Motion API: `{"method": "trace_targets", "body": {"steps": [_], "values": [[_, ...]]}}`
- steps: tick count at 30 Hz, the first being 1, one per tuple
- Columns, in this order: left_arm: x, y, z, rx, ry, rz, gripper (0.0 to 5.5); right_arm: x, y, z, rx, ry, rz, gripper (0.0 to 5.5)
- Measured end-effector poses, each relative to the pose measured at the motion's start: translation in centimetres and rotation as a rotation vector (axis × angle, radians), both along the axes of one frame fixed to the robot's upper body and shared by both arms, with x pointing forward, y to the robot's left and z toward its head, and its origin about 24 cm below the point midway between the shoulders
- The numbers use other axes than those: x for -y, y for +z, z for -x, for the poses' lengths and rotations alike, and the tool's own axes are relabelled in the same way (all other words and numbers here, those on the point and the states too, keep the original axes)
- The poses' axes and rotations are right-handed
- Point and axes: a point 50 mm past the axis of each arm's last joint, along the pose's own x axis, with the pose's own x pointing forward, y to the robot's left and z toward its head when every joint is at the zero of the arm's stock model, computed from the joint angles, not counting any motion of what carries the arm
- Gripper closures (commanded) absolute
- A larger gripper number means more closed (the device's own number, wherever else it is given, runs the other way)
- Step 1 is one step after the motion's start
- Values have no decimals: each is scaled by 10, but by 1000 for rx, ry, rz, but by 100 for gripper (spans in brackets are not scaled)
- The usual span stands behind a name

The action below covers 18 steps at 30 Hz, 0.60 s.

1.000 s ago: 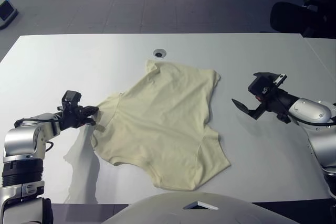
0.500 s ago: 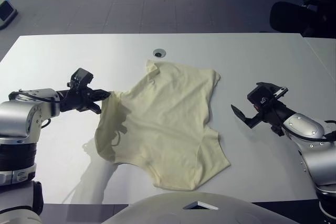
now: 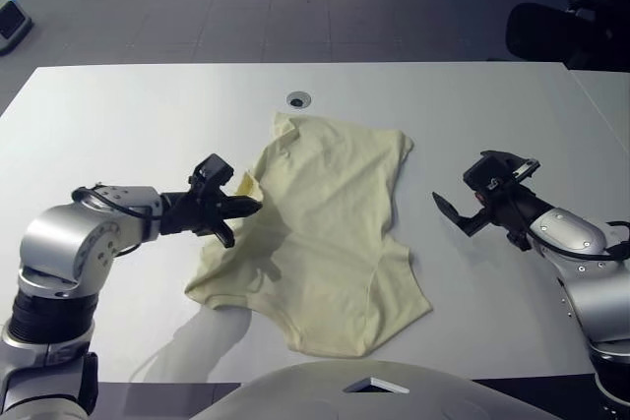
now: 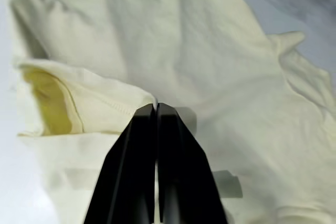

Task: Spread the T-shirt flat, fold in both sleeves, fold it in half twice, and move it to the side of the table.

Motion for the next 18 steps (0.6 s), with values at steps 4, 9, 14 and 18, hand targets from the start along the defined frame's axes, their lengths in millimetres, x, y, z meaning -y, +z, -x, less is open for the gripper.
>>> {"method": "trace_targets", "body": {"steps": [4,9,14,18], "values": [[9,-3,8,-26,25,71,467,-1,1,0,-29,-1,-62,10],[2,28,-4,45,124,294,383,-1,-12,24,-184,-125,-360,10],[-24,50,-18,149,329,379,293,-3,-21,52,-365,-216,-635,10],[-40,41,-14,146,471,335,225,-8,-30,68,-490,-231,-735,10]]}}
